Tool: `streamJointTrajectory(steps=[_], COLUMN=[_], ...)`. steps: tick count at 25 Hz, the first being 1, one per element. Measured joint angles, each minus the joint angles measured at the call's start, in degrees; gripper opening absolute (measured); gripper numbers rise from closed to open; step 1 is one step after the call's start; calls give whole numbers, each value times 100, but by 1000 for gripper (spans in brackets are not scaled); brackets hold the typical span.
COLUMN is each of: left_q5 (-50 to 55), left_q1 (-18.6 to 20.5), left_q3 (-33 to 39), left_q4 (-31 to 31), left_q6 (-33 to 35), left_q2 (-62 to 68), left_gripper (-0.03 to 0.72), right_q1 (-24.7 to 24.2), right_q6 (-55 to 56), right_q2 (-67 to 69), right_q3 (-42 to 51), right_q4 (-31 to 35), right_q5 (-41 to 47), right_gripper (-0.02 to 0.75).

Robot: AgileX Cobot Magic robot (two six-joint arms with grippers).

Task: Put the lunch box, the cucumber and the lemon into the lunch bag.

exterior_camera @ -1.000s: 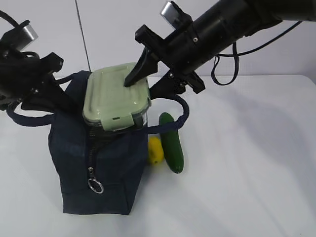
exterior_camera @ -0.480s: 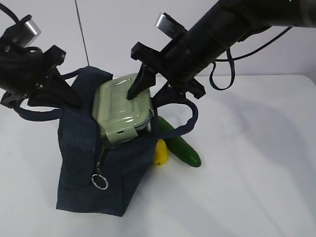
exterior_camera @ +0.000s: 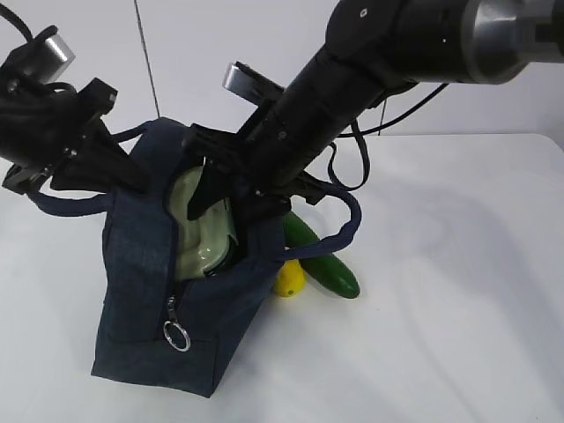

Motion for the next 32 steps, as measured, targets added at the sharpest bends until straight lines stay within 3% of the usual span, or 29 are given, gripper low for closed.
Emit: streamJointTrajectory(steps=[7, 19, 26, 32], left_q5=[12, 21, 60, 136], left_q1=[0, 0, 0, 0], left_q3=[0, 0, 0, 0], left_q4=[0, -22, -22, -34], left_q6=[0, 2, 12, 14], left_q2=[0, 0, 0, 0], left_gripper=[0, 0, 0, 0], right_q1=[30, 39, 39, 39], right_q6=[-122, -794, -1790, -2199], right_q2=[198, 361, 404, 404], right_q3=[-35, -35, -35, -35], right_q4=[-68, 567, 1071, 1326], right_q5=[-131, -165, -144, 51], right_gripper=[365, 365, 365, 399])
